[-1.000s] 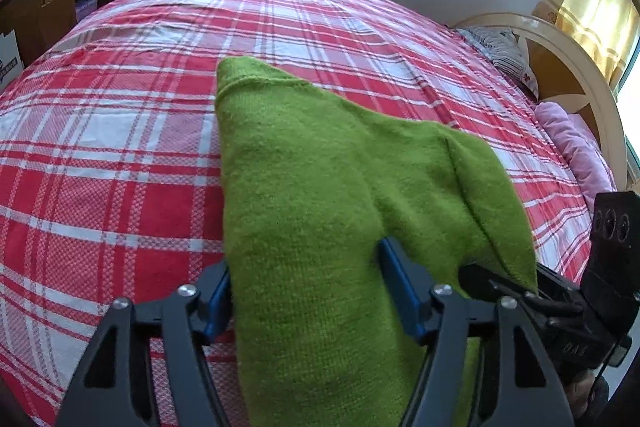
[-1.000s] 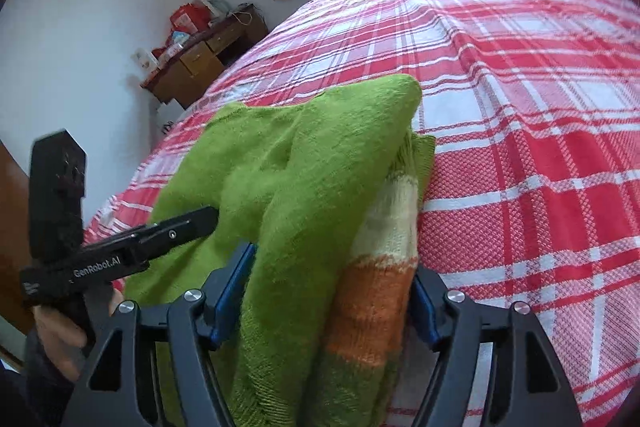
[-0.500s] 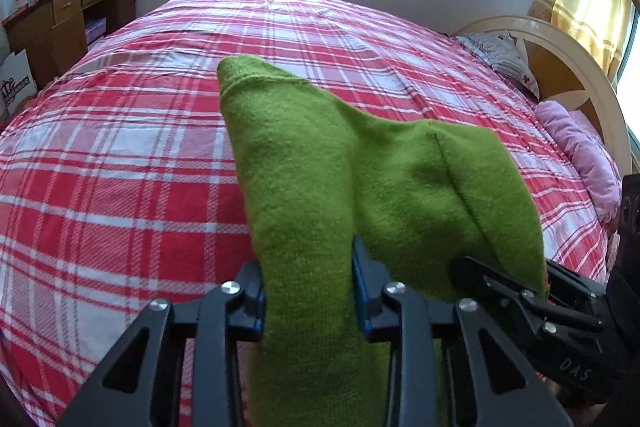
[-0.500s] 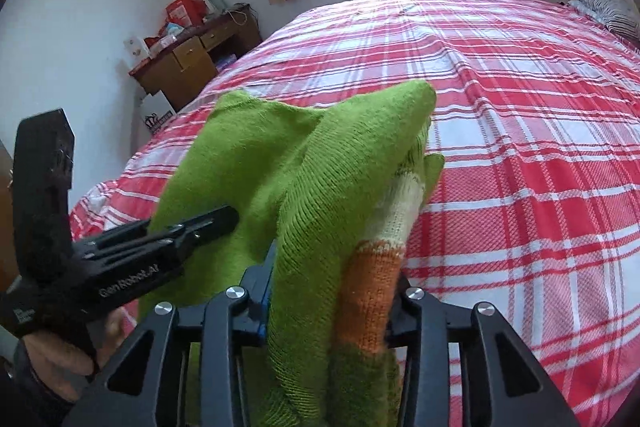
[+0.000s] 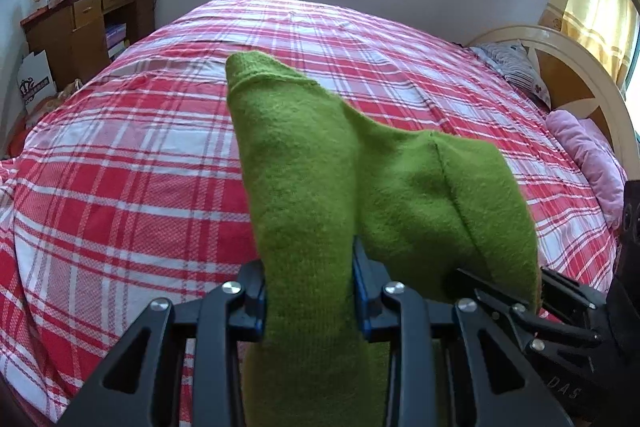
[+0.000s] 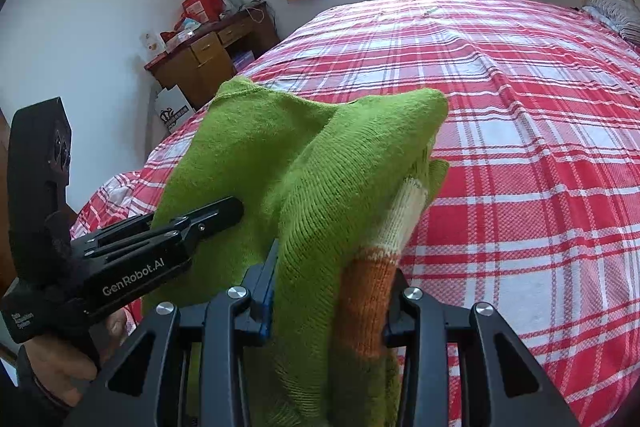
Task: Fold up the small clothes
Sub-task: 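Hold the folded sweater up with both tools, then carry the folded green sweater with both tools toward the bed corner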
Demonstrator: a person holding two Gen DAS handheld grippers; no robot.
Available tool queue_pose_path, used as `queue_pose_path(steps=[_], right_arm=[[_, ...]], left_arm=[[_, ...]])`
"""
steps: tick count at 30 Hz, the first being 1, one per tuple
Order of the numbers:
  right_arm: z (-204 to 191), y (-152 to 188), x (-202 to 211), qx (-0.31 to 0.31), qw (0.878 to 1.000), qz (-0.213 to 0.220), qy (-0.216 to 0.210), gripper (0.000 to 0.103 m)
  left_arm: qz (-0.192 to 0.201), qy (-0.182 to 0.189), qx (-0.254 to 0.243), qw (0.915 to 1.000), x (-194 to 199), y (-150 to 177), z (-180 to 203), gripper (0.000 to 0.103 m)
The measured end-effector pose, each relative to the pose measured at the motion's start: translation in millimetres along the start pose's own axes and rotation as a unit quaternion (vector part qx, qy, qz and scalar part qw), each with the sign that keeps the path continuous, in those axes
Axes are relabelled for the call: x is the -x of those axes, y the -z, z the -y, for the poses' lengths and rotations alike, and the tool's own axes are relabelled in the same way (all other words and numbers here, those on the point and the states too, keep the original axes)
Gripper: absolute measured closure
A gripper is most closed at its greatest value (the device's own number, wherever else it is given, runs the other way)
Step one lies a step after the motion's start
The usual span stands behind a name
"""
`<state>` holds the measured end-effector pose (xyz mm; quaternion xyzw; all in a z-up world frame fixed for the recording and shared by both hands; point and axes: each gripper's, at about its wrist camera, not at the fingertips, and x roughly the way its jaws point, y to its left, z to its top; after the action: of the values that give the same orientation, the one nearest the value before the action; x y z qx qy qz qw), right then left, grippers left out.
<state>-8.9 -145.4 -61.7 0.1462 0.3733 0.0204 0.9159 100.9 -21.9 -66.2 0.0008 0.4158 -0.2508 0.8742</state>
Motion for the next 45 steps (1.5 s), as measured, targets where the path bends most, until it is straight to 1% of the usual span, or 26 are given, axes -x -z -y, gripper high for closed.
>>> queue_pose_path(steps=[3, 11, 17, 27, 33, 39, 45], right_arm=[[-4.9, 3.2, 0.9, 0.009, 1.0, -0.002, 0.014, 0.065], [-5.3, 11.6, 17.3, -0.001, 1.0, 0.005, 0.022, 0.065], [-13.2, 9.4, 22.7, 0.003, 1.0, 0.01, 0.015, 0.065], [-42.7, -3.9, 1.1, 0.024, 0.999, 0.004, -0.022, 0.065], [-71.7, -16.2, -14.9, 0.045, 0.998, 0.004, -0.046, 0.065], [-95.8, -22.1, -26.5, 0.065, 0.996, 0.001, -0.062, 0.065], [-114.4, -30.2, -37.1, 0.079, 0.994, 0.001, -0.078, 0.065]], left_arm=[[-0.006, 0.002, -0.001, 1.0, -1.6, 3.1, 1.9, 0.07], [-0.008, 0.018, -0.013, 0.9997, 3.0, 7.0, 11.9, 0.07], [-0.003, 0.015, -0.007, 0.9999, 10.8, 5.3, 4.5, 0.07], [0.012, -0.019, 0.025, 0.9994, 22.3, -1.2, -37.4, 0.07], [0.024, -0.039, 0.049, 0.9978, 30.9, -4.3, -63.7, 0.07], [0.027, -0.051, 0.065, 0.9963, 34.9, -8.4, -85.1, 0.07], [0.04, -0.063, 0.082, 0.9939, 43.5, -11.6, -105.1, 0.07]])
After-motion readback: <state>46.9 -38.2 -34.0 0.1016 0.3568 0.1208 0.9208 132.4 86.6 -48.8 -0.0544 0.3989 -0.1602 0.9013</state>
